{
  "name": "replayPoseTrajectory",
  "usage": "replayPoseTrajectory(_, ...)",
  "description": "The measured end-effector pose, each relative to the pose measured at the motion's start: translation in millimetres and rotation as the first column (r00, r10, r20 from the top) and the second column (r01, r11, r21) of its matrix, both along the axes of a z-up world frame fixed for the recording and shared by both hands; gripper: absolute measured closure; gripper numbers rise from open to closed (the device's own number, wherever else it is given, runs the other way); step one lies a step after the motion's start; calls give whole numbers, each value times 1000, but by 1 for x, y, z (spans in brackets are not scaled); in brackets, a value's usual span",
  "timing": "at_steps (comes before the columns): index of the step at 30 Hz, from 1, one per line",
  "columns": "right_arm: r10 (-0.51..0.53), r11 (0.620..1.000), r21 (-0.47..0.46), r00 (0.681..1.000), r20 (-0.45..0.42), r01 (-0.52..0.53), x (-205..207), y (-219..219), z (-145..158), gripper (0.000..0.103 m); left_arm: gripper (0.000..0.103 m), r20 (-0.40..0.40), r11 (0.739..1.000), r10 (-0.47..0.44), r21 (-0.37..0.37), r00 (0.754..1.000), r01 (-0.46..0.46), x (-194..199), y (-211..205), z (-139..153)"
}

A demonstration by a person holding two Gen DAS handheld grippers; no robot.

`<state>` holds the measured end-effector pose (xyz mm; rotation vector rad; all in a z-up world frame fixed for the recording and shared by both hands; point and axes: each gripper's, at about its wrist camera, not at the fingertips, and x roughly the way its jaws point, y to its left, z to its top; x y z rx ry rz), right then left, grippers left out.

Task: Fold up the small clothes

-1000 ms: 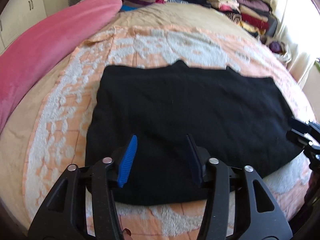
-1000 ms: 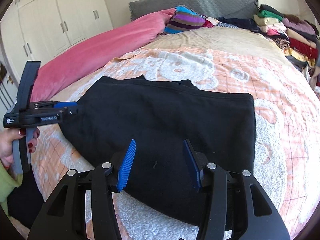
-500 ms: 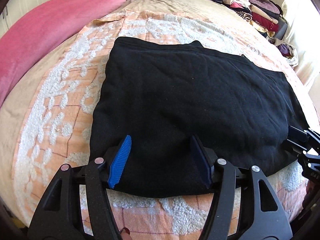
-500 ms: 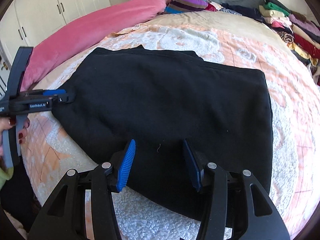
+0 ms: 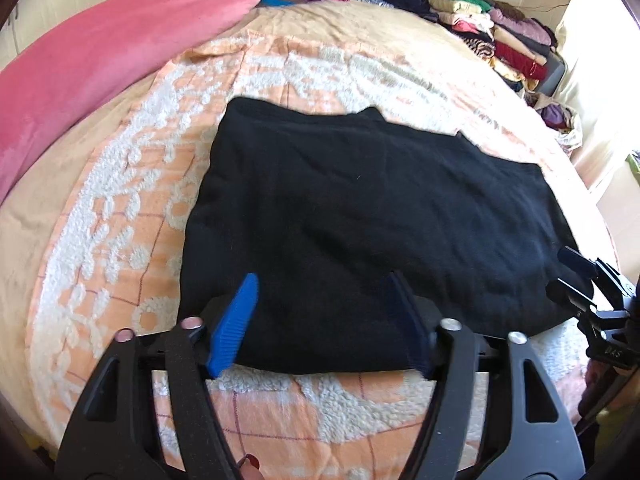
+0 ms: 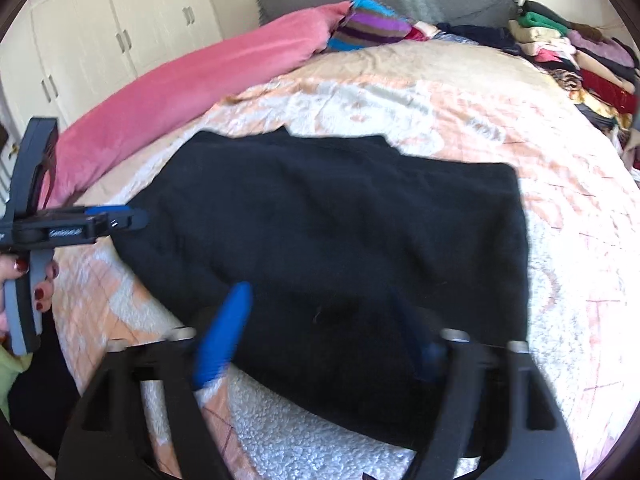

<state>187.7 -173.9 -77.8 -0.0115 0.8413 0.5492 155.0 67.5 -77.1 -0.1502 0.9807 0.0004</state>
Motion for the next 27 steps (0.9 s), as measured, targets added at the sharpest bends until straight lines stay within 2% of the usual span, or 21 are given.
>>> replayPoseTrajectory(3,-13,1000,20,999,35,12,0,-4,9,14,35,15,1000,0,-4,1000,0,-2,-1,11)
replayPoseTrajectory(5,-23,1000,14,998,54,23,-2,-4,12,9,29,18,1000,4,-7,1000,-4,-3,-1,15)
replayPoseTrajectory(6,-28,1000,6,997,65,28,-2,-4,13,8,21,22,1000,7,-4,1000,-7,-3,-1,18)
replayPoseTrajectory(7,-32,999,-2,997,73,32,-3,-4,13,7,17,26,1000,9,1,1000,-9,-4,-1,20)
replayPoseTrajectory(9,-41,999,-11,996,81,42,-4,-4,14,6,16,32,1000,7,8,999,-7,-4,-1,23)
replayPoseTrajectory(10,-44,999,-10,996,82,45,-4,-5,14,6,11,35,1000,9,12,999,-9,-4,-1,25)
replayPoseTrajectory(27,-110,994,31,983,144,106,-8,-20,28,5,10,58,999,19,35,998,-21,-8,1,38)
